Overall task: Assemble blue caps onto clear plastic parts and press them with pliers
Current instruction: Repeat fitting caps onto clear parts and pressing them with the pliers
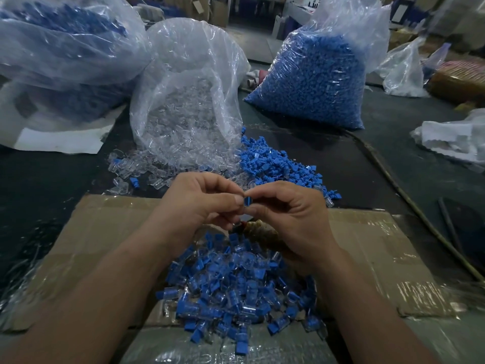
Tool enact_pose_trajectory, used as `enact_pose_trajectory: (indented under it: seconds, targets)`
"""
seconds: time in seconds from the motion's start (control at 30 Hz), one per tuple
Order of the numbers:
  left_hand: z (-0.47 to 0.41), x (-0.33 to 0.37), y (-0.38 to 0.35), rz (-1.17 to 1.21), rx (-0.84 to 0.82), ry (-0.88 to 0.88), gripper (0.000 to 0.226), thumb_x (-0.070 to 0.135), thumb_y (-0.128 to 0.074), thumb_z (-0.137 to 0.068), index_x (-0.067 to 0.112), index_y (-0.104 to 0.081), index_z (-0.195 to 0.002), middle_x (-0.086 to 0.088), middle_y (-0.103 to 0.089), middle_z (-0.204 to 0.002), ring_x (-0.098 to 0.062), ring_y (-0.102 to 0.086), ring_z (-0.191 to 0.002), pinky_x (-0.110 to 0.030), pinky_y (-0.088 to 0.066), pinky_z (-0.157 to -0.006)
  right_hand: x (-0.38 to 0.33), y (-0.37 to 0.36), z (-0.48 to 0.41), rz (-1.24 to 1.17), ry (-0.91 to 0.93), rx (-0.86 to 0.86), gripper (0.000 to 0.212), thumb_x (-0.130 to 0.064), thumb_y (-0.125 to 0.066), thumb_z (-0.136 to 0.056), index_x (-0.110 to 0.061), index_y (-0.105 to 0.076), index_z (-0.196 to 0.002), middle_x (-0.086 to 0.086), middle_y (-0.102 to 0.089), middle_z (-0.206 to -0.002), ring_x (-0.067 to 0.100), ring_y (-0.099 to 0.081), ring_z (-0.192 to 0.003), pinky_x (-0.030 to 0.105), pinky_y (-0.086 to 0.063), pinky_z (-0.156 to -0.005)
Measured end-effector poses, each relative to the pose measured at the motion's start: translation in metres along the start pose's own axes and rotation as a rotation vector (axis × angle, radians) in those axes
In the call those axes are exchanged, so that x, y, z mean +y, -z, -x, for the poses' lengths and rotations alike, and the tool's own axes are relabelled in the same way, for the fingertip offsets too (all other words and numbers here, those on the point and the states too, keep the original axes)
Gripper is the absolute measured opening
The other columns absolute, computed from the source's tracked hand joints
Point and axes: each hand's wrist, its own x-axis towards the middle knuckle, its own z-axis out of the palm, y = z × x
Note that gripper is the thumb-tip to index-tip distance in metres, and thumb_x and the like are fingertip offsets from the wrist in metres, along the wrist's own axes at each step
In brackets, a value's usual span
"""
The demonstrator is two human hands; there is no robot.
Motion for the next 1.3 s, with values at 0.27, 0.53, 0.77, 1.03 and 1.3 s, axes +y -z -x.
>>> enact_pose_trajectory:
  seconds: [0.27,0.53,0.77,1.03,1.3]
  targets:
    - [-0.001,0.000,0.001,0.041,-0.009,0.013,0.007,0.003,-0.067,-0.054,0.007,-0.070,-0.059,-0.014,-0.065,-0.060,-0.016,-0.061,-0.047,-0.019,-0.050,-0.043,0.001,0.002,-0.001,0.075,0.048,-0.001,0.030,-0.012,-0.071,-0.071,-0.017,-0.064,-0.100,-0.018,-0.064,-0.085,-0.003,-0.063,-0.075,0.014,-0.050,-0.068]
    - [-0.002,-0.002,0.001,0.014,-0.015,0.010,0.009,0.007,-0.069,-0.055,0.015,-0.072,-0.059,-0.008,-0.066,-0.058,-0.013,-0.061,-0.047,-0.018,-0.049,-0.044,-0.001,0.002,-0.001,0.093,0.077,0.003,0.030,-0.010,-0.072,-0.070,-0.015,-0.065,-0.100,-0.006,-0.067,-0.086,0.005,-0.066,-0.078,0.022,-0.054,-0.071]
    - [-0.002,-0.003,-0.001,-0.022,0.018,-0.003,0.008,0.002,-0.067,-0.062,0.009,-0.065,-0.064,-0.005,-0.064,-0.057,-0.010,-0.059,-0.049,-0.017,-0.048,-0.045,-0.001,0.005,-0.001,0.161,0.034,-0.039,0.030,-0.014,-0.075,-0.071,-0.022,-0.065,-0.098,-0.015,-0.065,-0.087,0.002,-0.064,-0.082,0.017,-0.052,-0.075]
    - [-0.005,-0.001,0.006,-0.036,0.149,-0.096,0.024,-0.005,-0.062,-0.073,0.015,-0.066,-0.060,0.001,-0.065,-0.059,-0.007,-0.058,-0.052,-0.016,-0.049,-0.050,0.004,0.053,-0.008,0.449,-0.528,-0.310,0.028,-0.033,-0.075,-0.071,-0.047,-0.055,-0.084,-0.027,-0.055,-0.091,-0.007,-0.051,-0.092,0.016,-0.039,-0.076]
    - [-0.005,-0.003,0.007,-0.047,0.164,-0.098,0.022,-0.004,-0.062,-0.073,0.015,-0.065,-0.062,0.001,-0.065,-0.057,-0.007,-0.058,-0.051,-0.017,-0.049,-0.049,0.005,0.045,-0.007,0.662,-0.617,-0.596,0.084,-0.037,-0.081,-0.061,-0.040,-0.038,-0.133,-0.026,-0.032,-0.103,0.003,-0.034,-0.103,0.025,-0.031,-0.084]
